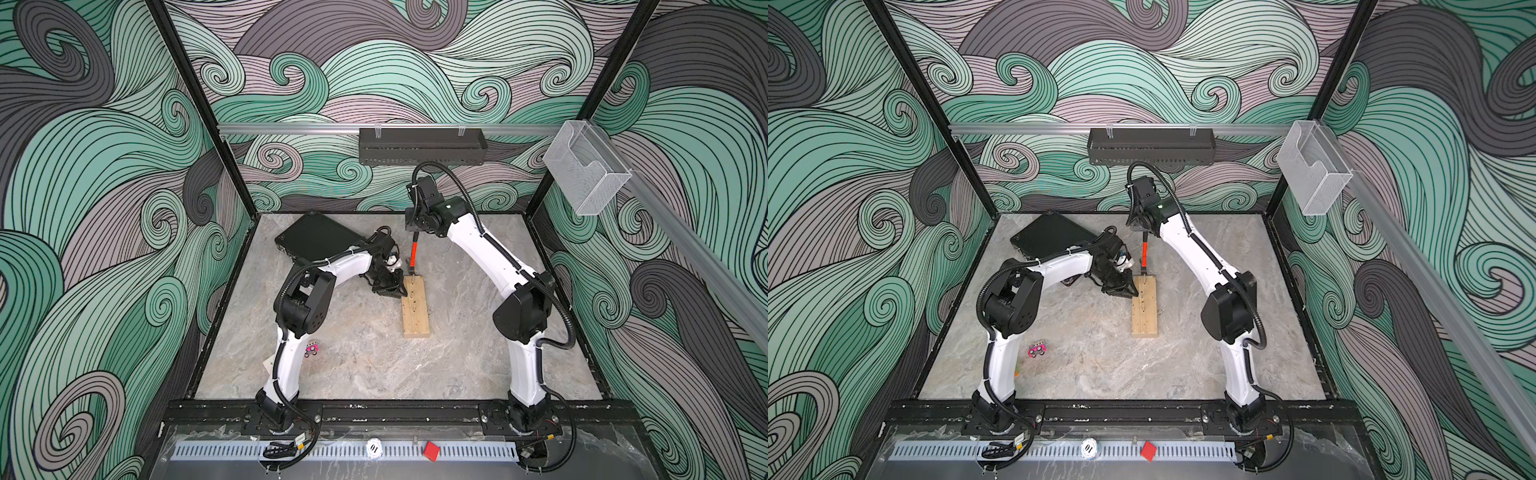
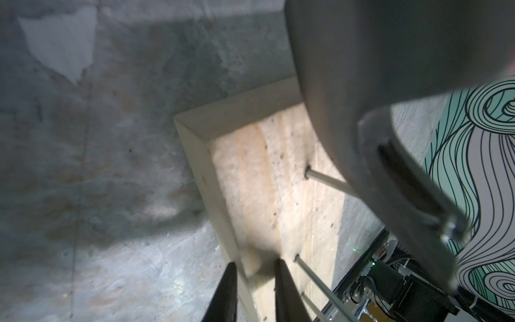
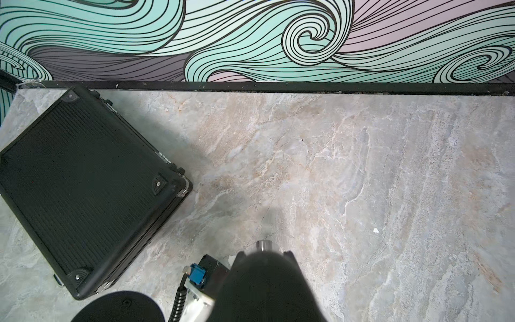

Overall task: Use a claw hammer to pull out a nail
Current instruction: Remove the nail from the mounting plate.

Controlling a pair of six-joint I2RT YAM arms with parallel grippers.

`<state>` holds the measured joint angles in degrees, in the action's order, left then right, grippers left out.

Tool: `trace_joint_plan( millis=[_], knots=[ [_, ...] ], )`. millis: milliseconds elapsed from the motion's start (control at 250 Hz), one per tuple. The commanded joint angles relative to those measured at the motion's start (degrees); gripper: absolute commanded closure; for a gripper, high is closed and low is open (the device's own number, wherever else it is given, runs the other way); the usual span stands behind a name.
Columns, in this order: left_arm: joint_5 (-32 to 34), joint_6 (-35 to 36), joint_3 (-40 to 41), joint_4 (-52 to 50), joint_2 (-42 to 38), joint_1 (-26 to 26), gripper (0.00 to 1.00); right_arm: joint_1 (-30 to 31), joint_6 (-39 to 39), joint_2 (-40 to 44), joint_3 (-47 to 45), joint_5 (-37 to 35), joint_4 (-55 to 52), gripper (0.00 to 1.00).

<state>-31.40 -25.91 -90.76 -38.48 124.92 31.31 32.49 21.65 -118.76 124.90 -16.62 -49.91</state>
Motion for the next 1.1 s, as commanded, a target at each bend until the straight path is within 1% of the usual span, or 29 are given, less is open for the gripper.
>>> trace_joint_plan(
  millis=[0, 539, 815, 1095],
  knots=[
    [20.51, 0.63, 5.31, -7.13, 11.35, 0.41, 0.8, 0.02, 0.59, 5.97, 1.36, -0.74, 3.99, 1.0],
    [20.47, 0.6, 5.3, -7.14, 11.4, 0.41, 0.8, 0.03, -0.82, 8.8, 2.8, -2.36, 4.63, 1.0],
    [20.39, 0.65, 5.06, -7.14, 11.57, 0.34, 0.8, -0.02, -1.6, 12.08, 1.34, -2.98, 6.08, 1.0],
    [20.4, 0.6, 5.19, -7.06, 11.29, 0.42, 0.8, 0.05, -3.08, 13.63, 0.87, -3.77, 7.04, 1.0]
  ],
)
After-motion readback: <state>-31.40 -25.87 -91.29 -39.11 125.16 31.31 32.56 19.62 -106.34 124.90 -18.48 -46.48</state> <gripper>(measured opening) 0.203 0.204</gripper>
